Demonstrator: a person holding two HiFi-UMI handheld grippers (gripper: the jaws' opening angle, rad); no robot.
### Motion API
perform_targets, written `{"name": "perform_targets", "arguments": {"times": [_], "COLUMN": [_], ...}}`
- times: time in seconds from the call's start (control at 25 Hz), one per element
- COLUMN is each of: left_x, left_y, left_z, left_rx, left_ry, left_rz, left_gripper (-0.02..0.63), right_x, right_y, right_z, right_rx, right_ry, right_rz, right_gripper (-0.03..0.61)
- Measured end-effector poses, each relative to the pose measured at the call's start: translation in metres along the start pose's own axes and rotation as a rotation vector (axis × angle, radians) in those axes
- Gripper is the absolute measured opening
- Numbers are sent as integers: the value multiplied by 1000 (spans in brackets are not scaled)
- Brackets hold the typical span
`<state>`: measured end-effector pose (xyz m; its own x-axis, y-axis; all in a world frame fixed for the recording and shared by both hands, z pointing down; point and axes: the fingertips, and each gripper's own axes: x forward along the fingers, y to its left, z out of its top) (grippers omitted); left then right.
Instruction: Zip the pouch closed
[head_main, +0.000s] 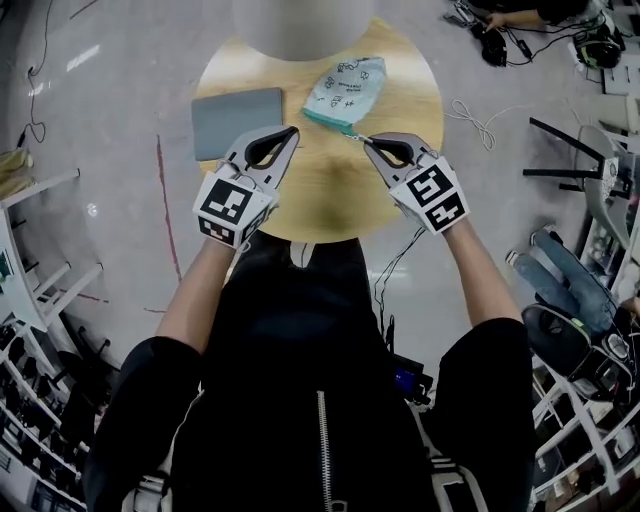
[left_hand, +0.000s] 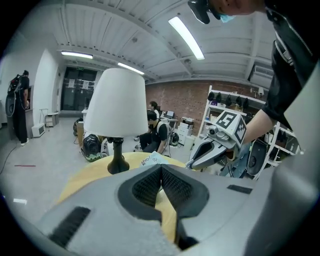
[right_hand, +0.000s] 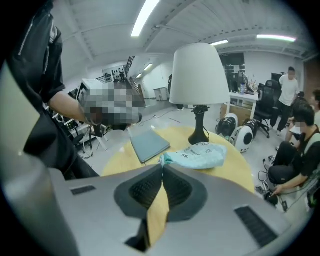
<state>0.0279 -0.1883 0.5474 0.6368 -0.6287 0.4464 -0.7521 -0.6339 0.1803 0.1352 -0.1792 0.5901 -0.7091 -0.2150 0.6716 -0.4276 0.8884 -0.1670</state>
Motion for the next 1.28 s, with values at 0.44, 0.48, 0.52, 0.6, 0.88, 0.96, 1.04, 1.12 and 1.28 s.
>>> {"name": "perform_targets", "arguments": {"times": [0.44,0.48,0.52,0.6,0.88,0.96,1.04,1.12,1.28], "left_x": [-51,-54,-57,-63,-77,-78,-76,-74,-70], "left_y": [20,23,24,24,13,9,0,-9,-25], "left_z": [41,43,45,48,65,65,64,65,71], "left_rx": [62,63,61,55,65,64,53,34,-30], "left_ry": [-78,-84,-90,-98,-125,-125,-120,-114,-131], "left_rz": [-78,-85,-91,-113,-203,-228,-269,-320,-416], "left_gripper": [6,6,6,6,6,8,9,58,94], "right_x": [-21,-24,-27,-33,-45,-48,-52,-56,-60], "right_y": [15,16,18,25,52,60,66,70,78], "right_z": [67,74,81,92,115,118,122,128,140], "right_rx": [125,131,136,147,170,185,194,194,179], "right_ry": [-67,-78,-90,-119,-179,-196,-217,-236,-257], "right_rz": [-188,-203,-215,-231,-267,-265,-262,-260,-253], "right_gripper": [14,14,14,14,14,14,14,14,14]}}
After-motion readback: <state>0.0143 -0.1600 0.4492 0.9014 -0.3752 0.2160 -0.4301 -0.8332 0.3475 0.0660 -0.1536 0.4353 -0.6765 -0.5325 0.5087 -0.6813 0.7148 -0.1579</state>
